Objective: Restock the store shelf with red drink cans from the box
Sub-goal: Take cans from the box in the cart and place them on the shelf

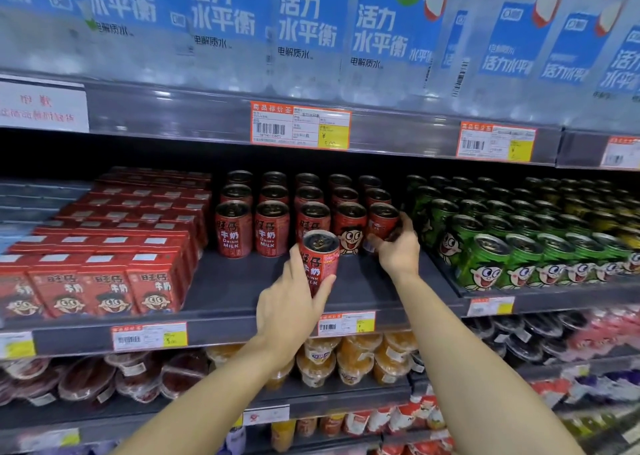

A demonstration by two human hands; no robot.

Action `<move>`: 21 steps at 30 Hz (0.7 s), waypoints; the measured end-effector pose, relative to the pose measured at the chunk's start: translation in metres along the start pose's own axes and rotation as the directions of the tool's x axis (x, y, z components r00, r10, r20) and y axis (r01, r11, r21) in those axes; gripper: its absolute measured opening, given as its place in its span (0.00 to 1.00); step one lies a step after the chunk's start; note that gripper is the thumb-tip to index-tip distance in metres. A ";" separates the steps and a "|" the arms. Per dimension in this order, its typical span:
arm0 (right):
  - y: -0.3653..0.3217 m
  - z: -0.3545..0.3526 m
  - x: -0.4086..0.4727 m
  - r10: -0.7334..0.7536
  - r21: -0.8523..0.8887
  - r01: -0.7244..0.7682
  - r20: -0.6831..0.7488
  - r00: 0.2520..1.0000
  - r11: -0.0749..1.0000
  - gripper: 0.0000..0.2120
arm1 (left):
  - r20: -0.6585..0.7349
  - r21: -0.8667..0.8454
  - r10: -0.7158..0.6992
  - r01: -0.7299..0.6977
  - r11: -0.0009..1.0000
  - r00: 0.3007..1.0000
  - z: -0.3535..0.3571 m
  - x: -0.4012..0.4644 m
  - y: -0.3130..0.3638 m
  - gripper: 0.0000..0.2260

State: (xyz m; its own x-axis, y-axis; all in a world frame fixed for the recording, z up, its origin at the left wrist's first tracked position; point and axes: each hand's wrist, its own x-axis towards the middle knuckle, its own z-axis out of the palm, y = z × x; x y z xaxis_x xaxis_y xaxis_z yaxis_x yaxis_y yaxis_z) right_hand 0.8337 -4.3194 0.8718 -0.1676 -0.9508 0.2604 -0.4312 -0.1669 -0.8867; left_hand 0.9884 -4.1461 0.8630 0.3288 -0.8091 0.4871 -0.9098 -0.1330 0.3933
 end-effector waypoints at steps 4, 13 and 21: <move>-0.003 -0.001 -0.002 0.007 -0.010 -0.007 -0.010 1.000 1.000 0.38 | -0.013 0.022 0.016 -0.015 1.000 1.000 0.001 0.001 -0.001 0.35; -0.031 -0.015 -0.032 0.234 -0.271 -0.190 0.140 0.962 0.944 0.31 | 0.005 -0.003 0.004 -0.004 1.000 1.000 -0.004 0.001 0.001 0.34; -0.029 -0.006 -0.124 -0.045 -0.628 0.202 0.256 0.966 0.751 0.30 | 0.017 -0.077 -0.032 0.033 0.996 0.999 -0.005 0.002 0.004 0.34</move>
State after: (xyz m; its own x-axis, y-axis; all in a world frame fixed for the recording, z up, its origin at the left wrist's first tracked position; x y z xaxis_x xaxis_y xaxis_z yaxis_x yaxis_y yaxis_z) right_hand 0.8619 -4.1950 0.8677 0.0846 -0.9773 0.1941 -0.9149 -0.1533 -0.3735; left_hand 0.9871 -4.1449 0.8692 0.3532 -0.8142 0.4607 -0.8762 -0.1154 0.4679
